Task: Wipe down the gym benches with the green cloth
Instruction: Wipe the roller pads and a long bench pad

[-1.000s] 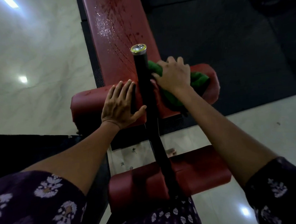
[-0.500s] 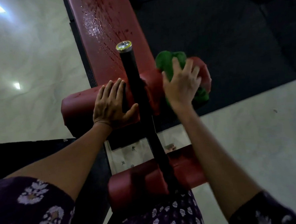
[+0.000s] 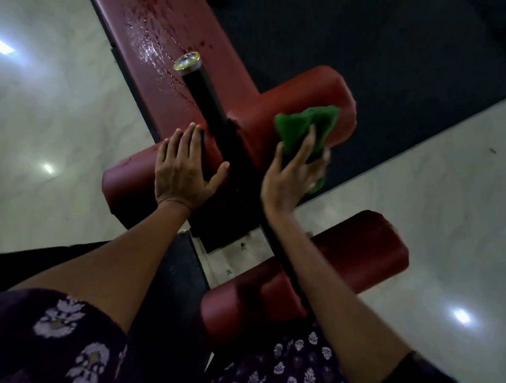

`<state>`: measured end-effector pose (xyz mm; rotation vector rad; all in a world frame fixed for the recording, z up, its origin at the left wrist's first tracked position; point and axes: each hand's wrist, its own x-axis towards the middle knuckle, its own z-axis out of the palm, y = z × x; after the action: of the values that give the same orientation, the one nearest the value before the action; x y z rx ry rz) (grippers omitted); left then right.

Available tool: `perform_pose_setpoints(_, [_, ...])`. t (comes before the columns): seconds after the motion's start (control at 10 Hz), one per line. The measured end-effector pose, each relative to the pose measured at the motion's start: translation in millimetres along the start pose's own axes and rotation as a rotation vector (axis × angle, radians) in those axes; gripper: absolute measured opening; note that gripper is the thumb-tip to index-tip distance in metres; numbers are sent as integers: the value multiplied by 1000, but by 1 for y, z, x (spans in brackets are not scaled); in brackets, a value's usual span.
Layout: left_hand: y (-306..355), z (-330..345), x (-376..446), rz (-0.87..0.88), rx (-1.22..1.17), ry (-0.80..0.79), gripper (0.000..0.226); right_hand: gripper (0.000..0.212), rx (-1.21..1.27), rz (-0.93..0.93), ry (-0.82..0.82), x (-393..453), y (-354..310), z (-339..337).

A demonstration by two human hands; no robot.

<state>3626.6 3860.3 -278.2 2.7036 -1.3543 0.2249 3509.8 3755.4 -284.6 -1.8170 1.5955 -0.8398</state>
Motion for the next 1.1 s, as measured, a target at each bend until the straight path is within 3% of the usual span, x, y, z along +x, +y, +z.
perform_pose_setpoints(0.1, [-1, -1, -2, -10, 0, -12, 76, 52, 59, -61, -123, -50, -3, 4])
perform_pose_setpoints(0.2, [-1, -1, 0, -11, -12, -16, 77, 48, 193, -25, -75, -16, 17, 4])
perform_pose_setpoints(0.3, [1, -1, 1, -4, -11, -21, 78, 47, 235, 130, 141, 37, 26, -1])
perform_pose_setpoints(0.4, [2, 1, 3, -3, -15, -32, 79, 46, 242, 313, 248, 63, 19, 1])
perform_pose_setpoints(0.5, [0, 0, 3, 5, -18, -41, 79, 47, 276, 295, 152, 18, 4, 5])
perform_pose_setpoints(0.6, [1, -1, 4, 1, -17, -49, 79, 51, 358, 253, -47, -47, -3, 12])
perform_pose_setpoints(0.7, [4, -1, 4, 2, -19, -45, 79, 50, 399, 290, -20, -35, 1, 14])
perform_pose_setpoints(0.8, [3, -1, 5, 3, -21, -38, 79, 44, 468, 400, 112, 15, 9, 4])
perform_pose_setpoints(0.9, [3, -2, 5, 2, -19, -43, 79, 37, 506, 578, 104, 47, 15, -3])
perform_pose_setpoints(1.0, [1, -1, 4, 0, -8, -56, 79, 39, 468, 592, 156, 47, 9, -1])
perform_pose_setpoints(1.1, [0, -2, 2, -3, -10, -61, 79, 48, 432, 507, 64, 14, 1, 1])
